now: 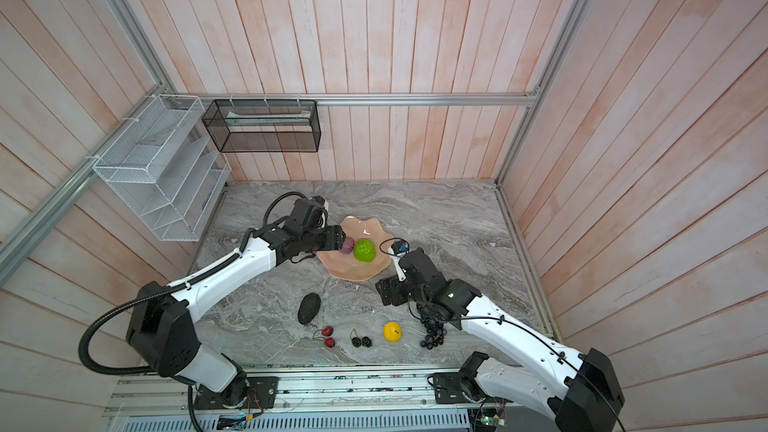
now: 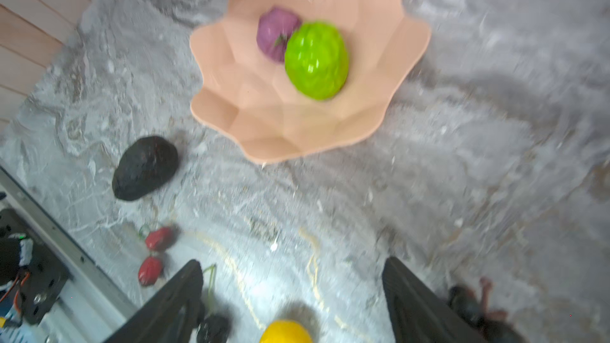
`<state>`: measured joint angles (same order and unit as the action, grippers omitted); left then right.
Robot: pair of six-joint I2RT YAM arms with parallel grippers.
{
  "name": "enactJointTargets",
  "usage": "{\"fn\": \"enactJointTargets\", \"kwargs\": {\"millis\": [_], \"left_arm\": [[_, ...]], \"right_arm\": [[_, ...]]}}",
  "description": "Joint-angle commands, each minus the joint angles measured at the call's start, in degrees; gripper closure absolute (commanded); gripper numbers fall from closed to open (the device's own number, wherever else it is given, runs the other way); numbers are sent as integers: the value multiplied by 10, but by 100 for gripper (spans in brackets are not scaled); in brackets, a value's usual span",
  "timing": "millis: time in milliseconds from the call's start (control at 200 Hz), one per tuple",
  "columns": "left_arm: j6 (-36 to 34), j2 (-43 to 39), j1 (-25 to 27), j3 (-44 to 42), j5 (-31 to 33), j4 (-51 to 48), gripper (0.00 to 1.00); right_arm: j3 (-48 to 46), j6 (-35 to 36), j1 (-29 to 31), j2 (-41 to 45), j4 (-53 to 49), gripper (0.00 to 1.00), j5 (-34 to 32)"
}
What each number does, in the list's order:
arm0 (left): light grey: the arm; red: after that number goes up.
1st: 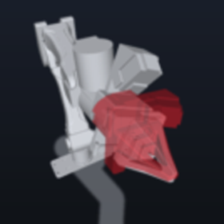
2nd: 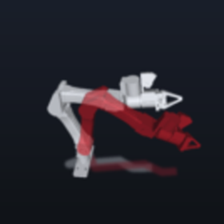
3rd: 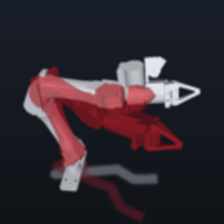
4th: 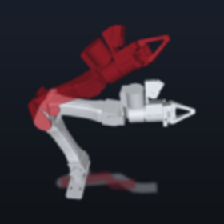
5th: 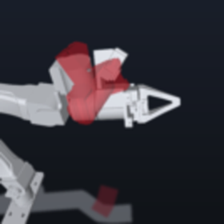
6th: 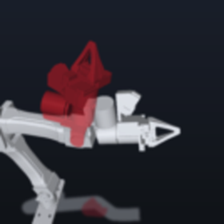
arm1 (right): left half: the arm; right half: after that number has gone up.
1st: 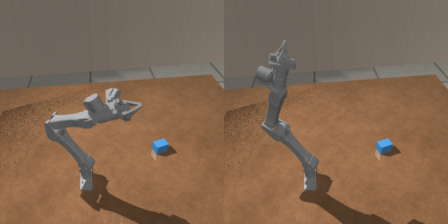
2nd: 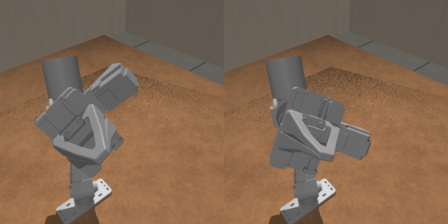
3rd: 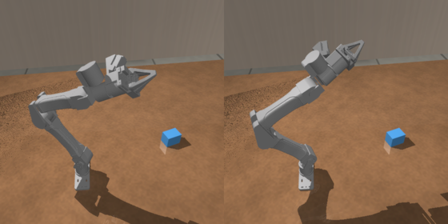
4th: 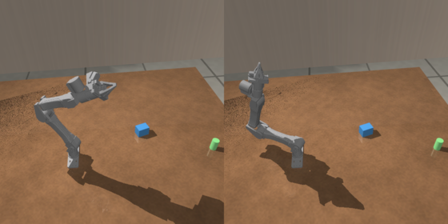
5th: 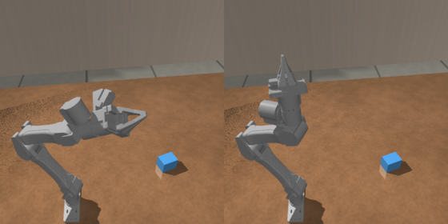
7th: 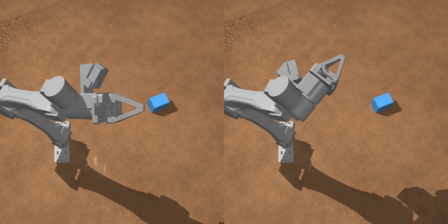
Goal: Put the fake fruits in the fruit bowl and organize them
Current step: 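Reach the right gripper to the yellow lemon and grasp it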
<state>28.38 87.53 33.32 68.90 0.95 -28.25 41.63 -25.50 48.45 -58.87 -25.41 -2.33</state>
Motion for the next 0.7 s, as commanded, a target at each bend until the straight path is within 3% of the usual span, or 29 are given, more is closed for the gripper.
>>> {"fn": "enactJointTargets", "kwargs": {"millis": [0,55,205,390,695], "left_arm": [[35,-52,2,-58,29,45,24],[48,-73,2,-80,33,57,23],[59,-94,0,-102,36,69,23],[47,-87,-12,-104,24,75,23],[42,-72,-18,-107,-6,93,24]], "right_arm": [[-11,-98,76,0,-90,14,-68],[3,-117,106,-25,-109,13,-73],[4,-141,117,-87,-134,15,-21],[-36,-158,131,-90,-80,23,24],[-34,-134,131,-155,-66,30,2]]}}
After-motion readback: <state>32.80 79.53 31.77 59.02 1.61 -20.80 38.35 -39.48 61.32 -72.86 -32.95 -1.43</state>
